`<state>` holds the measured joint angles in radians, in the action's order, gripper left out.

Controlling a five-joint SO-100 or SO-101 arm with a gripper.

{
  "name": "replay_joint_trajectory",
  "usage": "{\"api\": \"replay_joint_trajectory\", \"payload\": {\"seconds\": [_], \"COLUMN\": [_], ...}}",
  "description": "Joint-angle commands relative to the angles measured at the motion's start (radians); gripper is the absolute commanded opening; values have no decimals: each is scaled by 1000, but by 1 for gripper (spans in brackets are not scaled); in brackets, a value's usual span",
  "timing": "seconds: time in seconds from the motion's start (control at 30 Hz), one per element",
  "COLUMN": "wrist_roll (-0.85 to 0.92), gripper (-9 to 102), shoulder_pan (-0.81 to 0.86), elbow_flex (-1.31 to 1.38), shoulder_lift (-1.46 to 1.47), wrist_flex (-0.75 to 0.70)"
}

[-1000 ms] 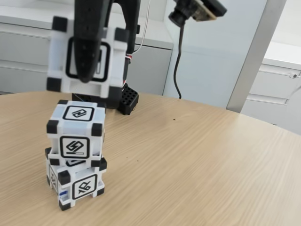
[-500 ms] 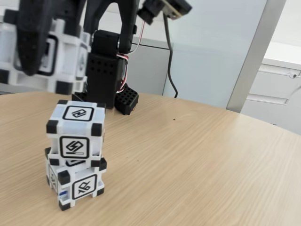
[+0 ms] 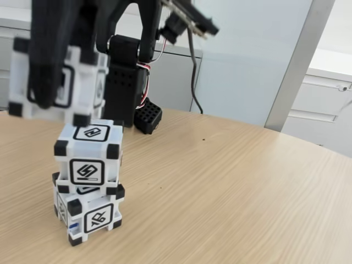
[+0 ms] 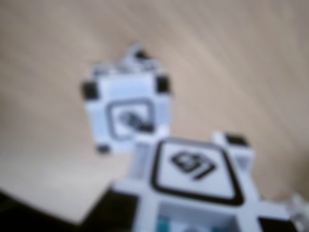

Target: Stack cubes from left to right.

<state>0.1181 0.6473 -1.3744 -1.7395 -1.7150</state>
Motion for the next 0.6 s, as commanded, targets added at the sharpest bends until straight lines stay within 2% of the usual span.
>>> {"api": "replay_joint_trajectory", "payload": {"seconds": [0.0,0.57], "wrist_roll": [11,38], "gripper": [15,15], "shoulder_pan": [-3,-44], "elbow_flex": [3,2], "shoulder_lift": [-23,-23], "wrist_flex": [-6,-8]}}
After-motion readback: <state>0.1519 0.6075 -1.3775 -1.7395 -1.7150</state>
